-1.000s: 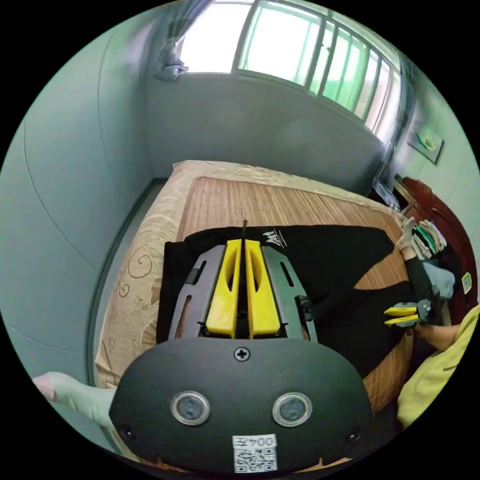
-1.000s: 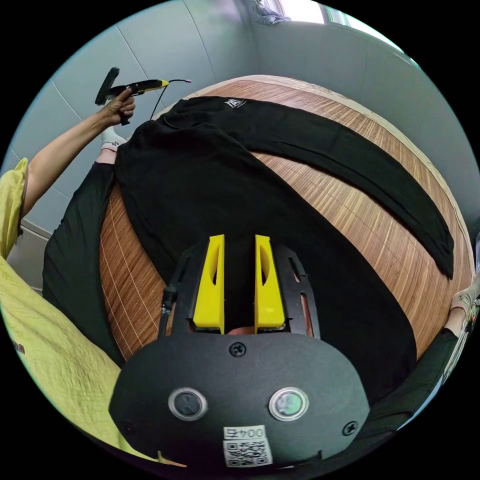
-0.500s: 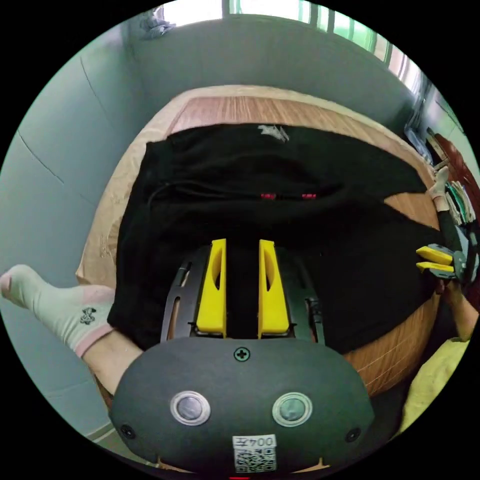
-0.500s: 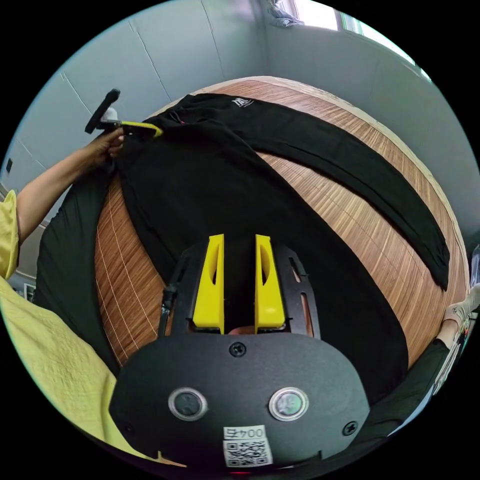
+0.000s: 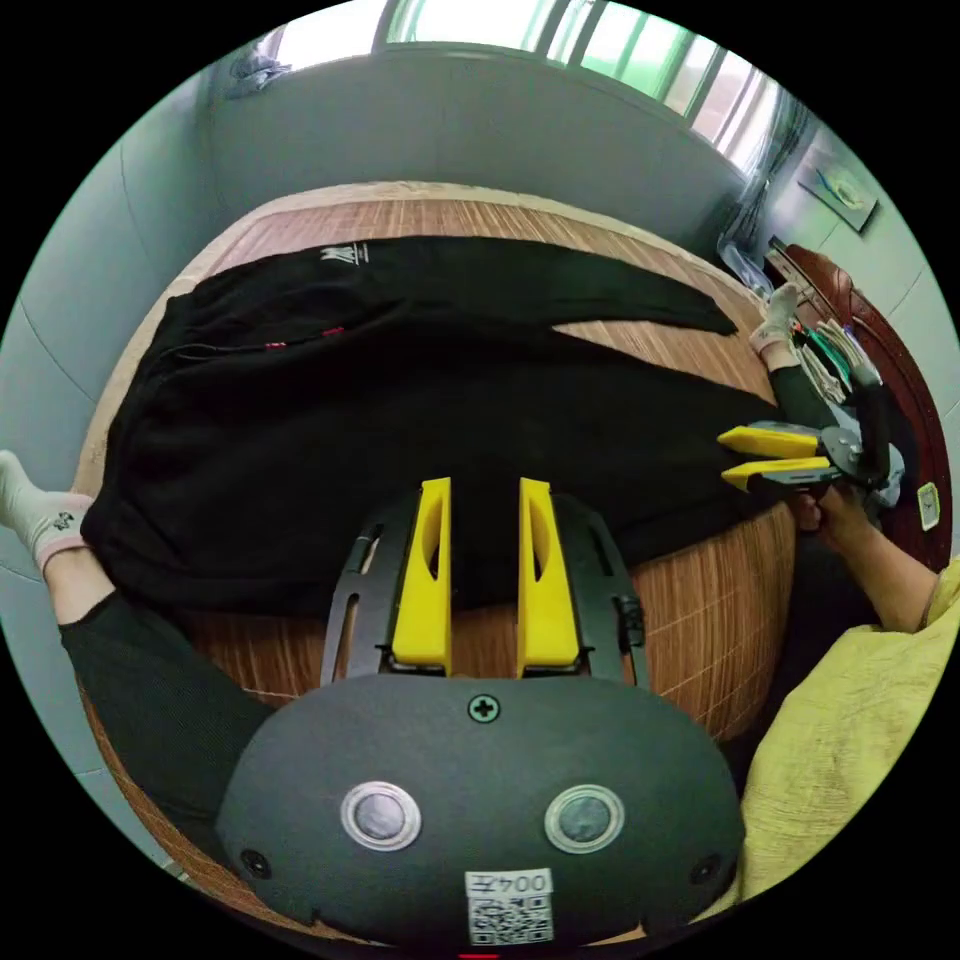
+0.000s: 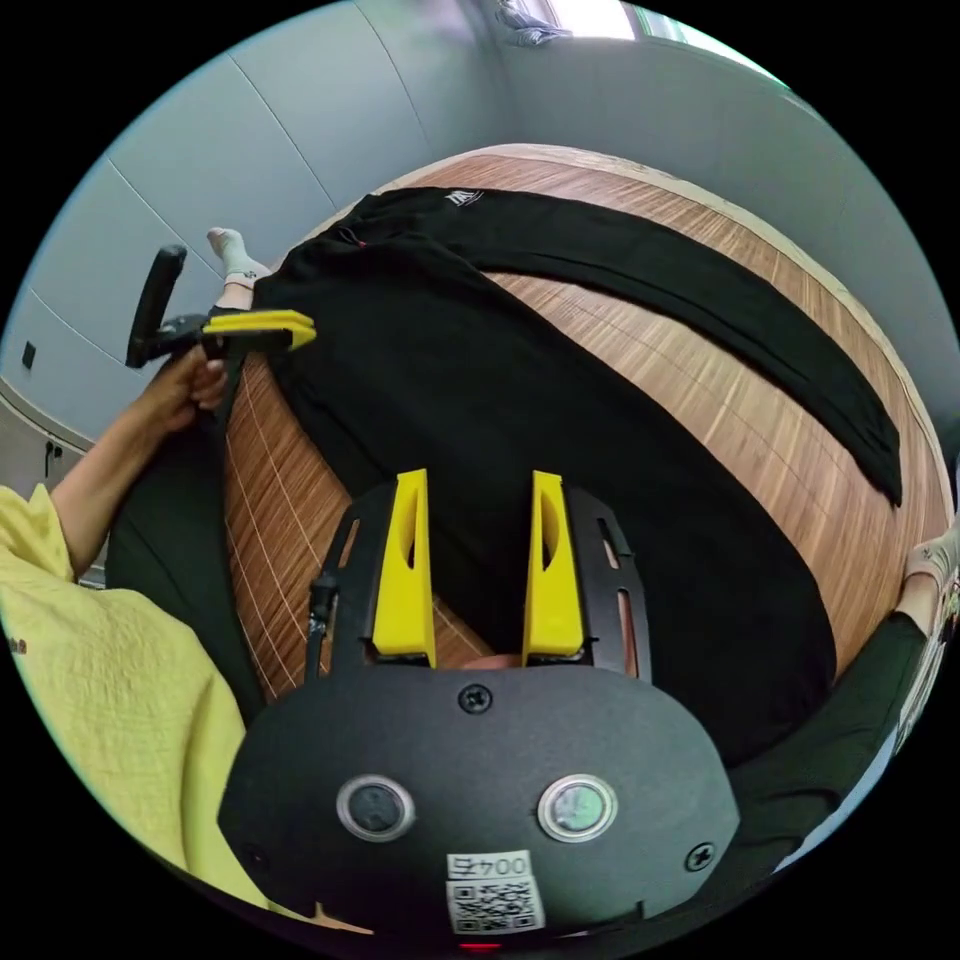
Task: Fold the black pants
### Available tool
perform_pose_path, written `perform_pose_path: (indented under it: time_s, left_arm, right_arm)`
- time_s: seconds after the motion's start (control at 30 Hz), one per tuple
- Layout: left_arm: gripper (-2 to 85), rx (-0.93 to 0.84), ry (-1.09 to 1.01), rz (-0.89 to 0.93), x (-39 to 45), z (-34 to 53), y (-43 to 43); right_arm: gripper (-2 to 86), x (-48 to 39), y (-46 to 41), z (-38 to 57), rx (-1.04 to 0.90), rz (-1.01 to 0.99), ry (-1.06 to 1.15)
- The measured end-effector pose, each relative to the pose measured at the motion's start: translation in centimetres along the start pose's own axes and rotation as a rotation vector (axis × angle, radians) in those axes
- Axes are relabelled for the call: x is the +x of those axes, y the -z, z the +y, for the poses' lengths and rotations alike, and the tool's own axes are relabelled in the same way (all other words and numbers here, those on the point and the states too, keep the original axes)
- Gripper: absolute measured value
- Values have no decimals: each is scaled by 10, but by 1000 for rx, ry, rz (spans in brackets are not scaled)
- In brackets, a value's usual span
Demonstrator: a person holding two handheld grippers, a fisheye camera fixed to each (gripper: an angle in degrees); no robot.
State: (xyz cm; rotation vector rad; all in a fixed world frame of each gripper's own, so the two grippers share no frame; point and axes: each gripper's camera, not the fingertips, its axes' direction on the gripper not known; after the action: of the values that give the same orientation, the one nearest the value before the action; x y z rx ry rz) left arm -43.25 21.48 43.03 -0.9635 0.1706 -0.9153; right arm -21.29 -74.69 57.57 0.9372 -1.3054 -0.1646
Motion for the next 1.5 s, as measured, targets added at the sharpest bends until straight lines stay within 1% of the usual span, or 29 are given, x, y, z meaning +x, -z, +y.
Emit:
perform_pose_path:
  time_s: [0.03, 0.1, 0.17, 0.2, 0.23, 0.3, 0.37, 0.47, 0.53, 0.6, 0.67, 0.73, 0.9, 0.97, 1.03, 1.13, 1.17, 1.2, 1.23, 1.3, 1.37, 1.4, 1.43, 1.5]
  left_arm:
    - [107, -53, -7, -11, 17, 4, -12]
    - [108, 12, 36, -70, 35, 14, -17]
    - [108, 49, 6, -149, 54, 20, -22]
    - [108, 51, -1, -154, 57, 20, -23]
    - [107, 49, 8, -146, 59, 19, -24]
    - [107, 58, 45, -116, 60, 19, -25]
    - [106, 82, 51, -113, 66, 21, -28]
    - [106, 83, 77, -119, 75, 18, -31]
    - [106, 80, 87, -124, 80, 15, -32]
    - [106, 76, 89, -134, 86, 13, -33]
    - [105, 69, 92, -140, 94, 8, -36]
    - [105, 69, 92, -129, 101, 4, -38]
    - [105, 78, 71, -135, 121, -6, -45]
    - [105, 107, 85, -109, 122, -6, -48]
    - [103, 123, 98, -84, 121, -7, -50]
    - [100, 118, 97, -87, 125, -14, -53]
    - [99, 119, 90, -92, 129, -17, -55]
    - [98, 121, 87, -94, 130, -18, -55]
    - [95, 126, 84, -94, 133, -20, -57]
    - [88, 136, 89, -82, 135, -24, -58]
    - [76, 169, 164, -51, 130, -29, -54]
    - [77, 182, 181, -19, 128, -31, -51]
    - [78, 235, 200, 32, 123, -38, -44]
    - [82, 303, 199, -8, 119, -54, -32]
  right_arm:
    - [152, 4, 9, 4, 9, 13, -9]
    - [155, 12, 24, 10, 12, 69, -37]
    - [161, 36, 40, 21, -17, 181, -115]
    - [162, 45, 45, 25, -24, 203, -149]
    - [163, 69, 53, 31, -44, 227, -237]
    - [166, 113, 61, 41, -99, 207, -407]
    - [171, 167, 63, 53, -162, 98, -606]
    - [155, 202, 49, 61, -178, 84, -733]
    - [140, 208, 44, 57, -171, 148, -756]
    - [142, 209, 41, 46, -158, 225, -726]
    - [153, 217, 38, 32, -186, 285, -680]
    - [159, 234, 36, 23, -219, 295, -661]
    - [181, 269, 44, 0, -285, 187, -638]
    - [178, 259, 63, -13, -171, 148, -567]
    - [175, 250, 57, -24, -160, 91, -501]
    - [175, 243, 6, -41, -393, 105, -384]
    - [167, 237, 4, -51, -415, 190, -344]
    - [165, 234, 2, -56, -434, 195, -320]
    - [161, 231, 2, -66, -450, 158, -281]
    - [141, 227, 8, -81, -413, 58, -242]
    - [136, 226, 16, -102, -356, -75, -189]
    - [135, 226, 15, -108, -355, -105, -175]
    - [135, 223, 12, -118, -367, -147, -138]
    - [134, 214, 1, -129, -404, -156, -69]
